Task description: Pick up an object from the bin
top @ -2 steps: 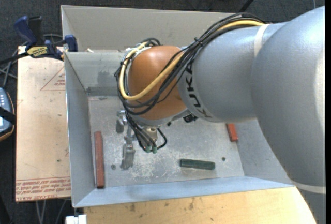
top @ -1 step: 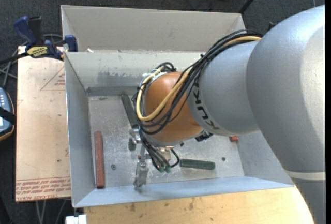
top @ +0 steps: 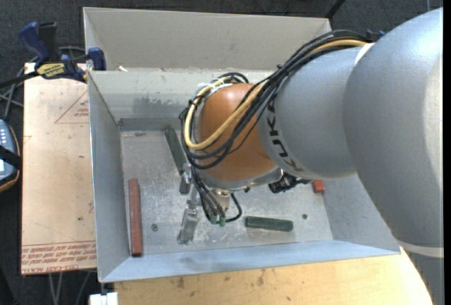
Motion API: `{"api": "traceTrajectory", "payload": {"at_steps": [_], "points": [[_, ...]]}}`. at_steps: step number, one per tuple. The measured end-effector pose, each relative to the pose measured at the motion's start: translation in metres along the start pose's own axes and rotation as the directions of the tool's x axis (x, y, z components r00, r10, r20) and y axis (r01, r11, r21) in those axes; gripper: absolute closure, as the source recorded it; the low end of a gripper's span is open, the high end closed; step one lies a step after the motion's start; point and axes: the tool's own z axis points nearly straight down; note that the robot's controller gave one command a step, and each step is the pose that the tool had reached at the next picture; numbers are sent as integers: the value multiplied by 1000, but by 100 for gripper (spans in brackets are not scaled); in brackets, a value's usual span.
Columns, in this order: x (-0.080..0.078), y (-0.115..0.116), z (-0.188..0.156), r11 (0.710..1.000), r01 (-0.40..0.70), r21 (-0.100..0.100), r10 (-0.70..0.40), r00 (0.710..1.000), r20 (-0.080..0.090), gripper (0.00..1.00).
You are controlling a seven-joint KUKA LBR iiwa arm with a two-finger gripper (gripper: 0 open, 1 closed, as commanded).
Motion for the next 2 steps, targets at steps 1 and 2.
{"api": "traceTrajectory", "payload": {"at_steps": [1, 2], "points": [[0, -40, -5, 994, 108, -1, -108, 994, 0, 0], [0, -61, 8, 965, 263, 1, -263, 965, 1, 0]]}}
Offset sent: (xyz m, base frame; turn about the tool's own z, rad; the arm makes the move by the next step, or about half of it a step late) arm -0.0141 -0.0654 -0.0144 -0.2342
